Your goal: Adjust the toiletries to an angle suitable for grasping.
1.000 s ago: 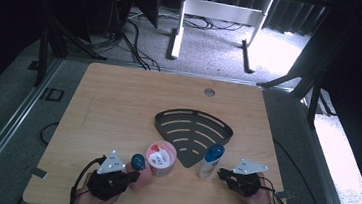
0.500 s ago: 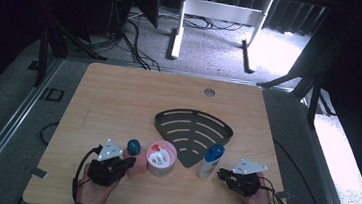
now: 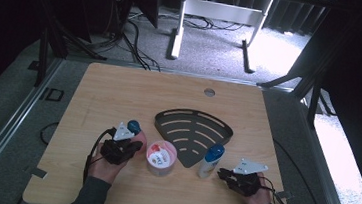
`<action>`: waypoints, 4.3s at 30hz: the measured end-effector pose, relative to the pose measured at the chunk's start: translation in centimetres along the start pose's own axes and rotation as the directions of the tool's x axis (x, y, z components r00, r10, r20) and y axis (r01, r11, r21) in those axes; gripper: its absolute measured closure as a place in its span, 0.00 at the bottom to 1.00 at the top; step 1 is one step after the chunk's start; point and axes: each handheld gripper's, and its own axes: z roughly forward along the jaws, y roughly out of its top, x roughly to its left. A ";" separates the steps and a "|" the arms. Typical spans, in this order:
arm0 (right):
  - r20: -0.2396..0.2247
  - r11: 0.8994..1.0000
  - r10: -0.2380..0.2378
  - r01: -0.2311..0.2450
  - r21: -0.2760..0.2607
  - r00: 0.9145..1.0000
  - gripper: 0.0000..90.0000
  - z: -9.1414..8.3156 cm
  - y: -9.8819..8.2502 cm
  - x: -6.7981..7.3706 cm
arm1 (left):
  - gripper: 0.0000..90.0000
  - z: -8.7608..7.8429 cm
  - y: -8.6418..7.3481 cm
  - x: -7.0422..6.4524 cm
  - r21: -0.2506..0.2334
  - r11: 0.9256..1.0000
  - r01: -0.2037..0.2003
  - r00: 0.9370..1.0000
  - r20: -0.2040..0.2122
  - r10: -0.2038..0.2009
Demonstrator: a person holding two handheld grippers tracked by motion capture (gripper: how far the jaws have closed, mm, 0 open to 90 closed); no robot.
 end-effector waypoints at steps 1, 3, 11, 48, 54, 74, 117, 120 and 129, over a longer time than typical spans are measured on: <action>0.000 1.000 0.001 -0.001 -0.001 1.000 0.88 0.0 0.0 0.0 | 0.95 0.0 0.0 0.1 -0.001 1.000 0.000 1.000 -0.006 0.000; 0.003 1.000 0.001 -0.001 -0.003 1.000 0.88 -0.1 0.0 -0.1 | 0.96 -0.6 -0.7 0.3 -0.035 0.999 0.029 0.999 -0.019 -0.030; -0.001 1.000 0.001 -0.001 -0.003 1.000 0.88 0.0 0.0 0.0 | 1.00 -2.4 -3.0 2.6 -0.066 0.989 0.135 0.986 -0.085 -0.140; 0.002 1.000 0.005 -0.005 0.001 1.000 0.88 0.0 0.0 -0.1 | 0.99 1.0 -0.1 -0.2 -0.061 0.996 0.061 0.998 0.019 -0.060; 0.003 1.000 0.004 -0.004 -0.002 1.000 0.87 0.0 0.0 -0.1 | 0.99 0.2 0.3 -3.1 -0.058 0.998 -0.015 0.995 0.100 0.021; 0.000 1.000 0.005 -0.005 0.000 1.000 0.87 0.0 0.0 -0.1 | 1.00 -0.8 -0.6 -5.1 0.052 0.993 -0.109 0.987 0.127 0.102; -0.066 0.998 0.006 -0.011 -0.065 0.998 1.00 1.8 2.4 2.2 | 0.99 -3.8 -3.0 -4.1 0.064 0.997 -0.033 0.997 0.078 0.028; -0.079 0.998 -0.016 0.011 -0.060 0.997 1.00 2.3 2.8 3.2 | 0.97 -3.8 -2.9 -4.2 0.059 0.997 -0.040 0.996 0.085 0.035; -0.134 0.996 -0.068 0.061 -0.058 0.989 1.00 3.6 3.6 5.4 | 0.97 -4.2 -1.4 -6.1 -0.014 0.995 -0.102 0.981 0.164 0.102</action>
